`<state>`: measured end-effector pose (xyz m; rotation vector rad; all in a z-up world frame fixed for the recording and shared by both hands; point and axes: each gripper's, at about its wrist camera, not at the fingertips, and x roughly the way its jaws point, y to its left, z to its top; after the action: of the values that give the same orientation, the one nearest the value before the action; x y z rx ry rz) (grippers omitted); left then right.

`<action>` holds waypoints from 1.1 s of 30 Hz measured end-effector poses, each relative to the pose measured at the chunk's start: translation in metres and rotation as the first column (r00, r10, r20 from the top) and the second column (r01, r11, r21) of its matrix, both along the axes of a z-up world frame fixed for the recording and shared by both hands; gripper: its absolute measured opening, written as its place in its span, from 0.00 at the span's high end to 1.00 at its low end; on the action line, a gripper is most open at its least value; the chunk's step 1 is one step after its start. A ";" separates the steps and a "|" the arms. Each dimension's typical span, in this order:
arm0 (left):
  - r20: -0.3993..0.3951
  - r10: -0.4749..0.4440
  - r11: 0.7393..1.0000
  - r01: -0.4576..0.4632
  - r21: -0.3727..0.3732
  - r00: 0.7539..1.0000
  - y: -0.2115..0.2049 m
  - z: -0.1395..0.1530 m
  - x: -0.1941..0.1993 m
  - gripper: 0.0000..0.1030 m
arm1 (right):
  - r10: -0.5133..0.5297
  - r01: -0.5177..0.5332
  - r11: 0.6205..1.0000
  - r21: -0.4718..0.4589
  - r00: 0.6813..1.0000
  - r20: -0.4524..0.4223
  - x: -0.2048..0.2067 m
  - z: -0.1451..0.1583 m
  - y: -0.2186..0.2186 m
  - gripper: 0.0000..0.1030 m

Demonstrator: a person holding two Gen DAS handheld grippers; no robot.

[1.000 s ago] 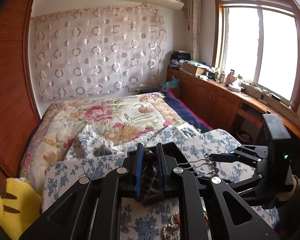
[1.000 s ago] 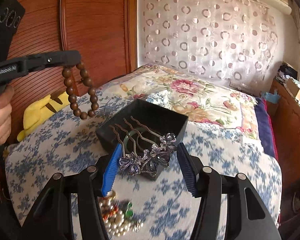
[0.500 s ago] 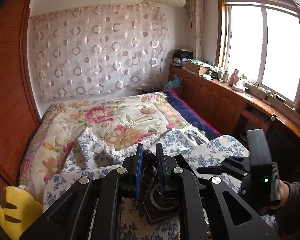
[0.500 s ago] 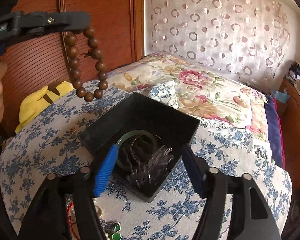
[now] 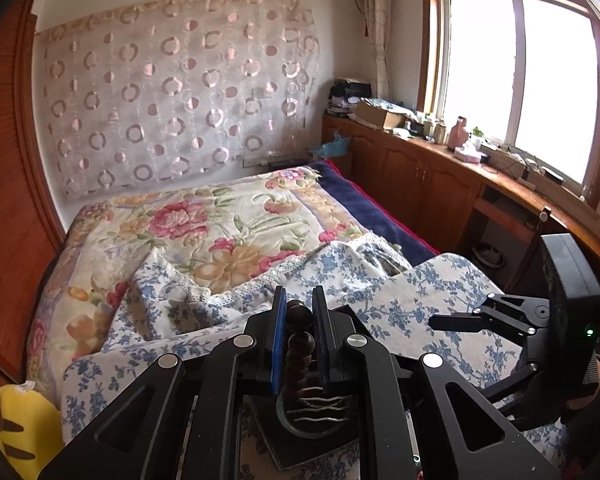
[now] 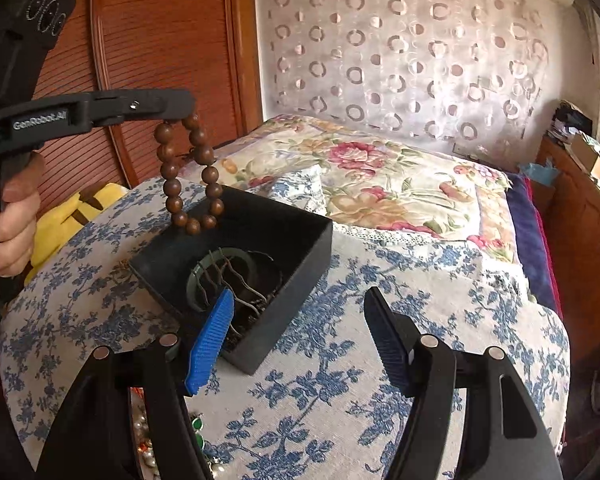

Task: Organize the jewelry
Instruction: 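Release the hair combs into the box with the right tool while the left tool drops the bead bracelet in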

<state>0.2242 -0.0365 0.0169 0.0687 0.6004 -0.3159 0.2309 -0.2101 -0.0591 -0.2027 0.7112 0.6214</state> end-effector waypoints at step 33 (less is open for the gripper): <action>-0.085 0.002 1.000 -0.001 0.006 0.996 0.018 -0.057 -0.091 0.70 | -0.037 0.037 0.999 -0.008 0.999 -0.028 -0.095 -0.019 -0.013 0.50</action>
<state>0.1336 -0.0187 -0.0400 0.0607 0.6860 -0.3166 0.1357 -0.2229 -0.0785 -0.1879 0.7429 0.5876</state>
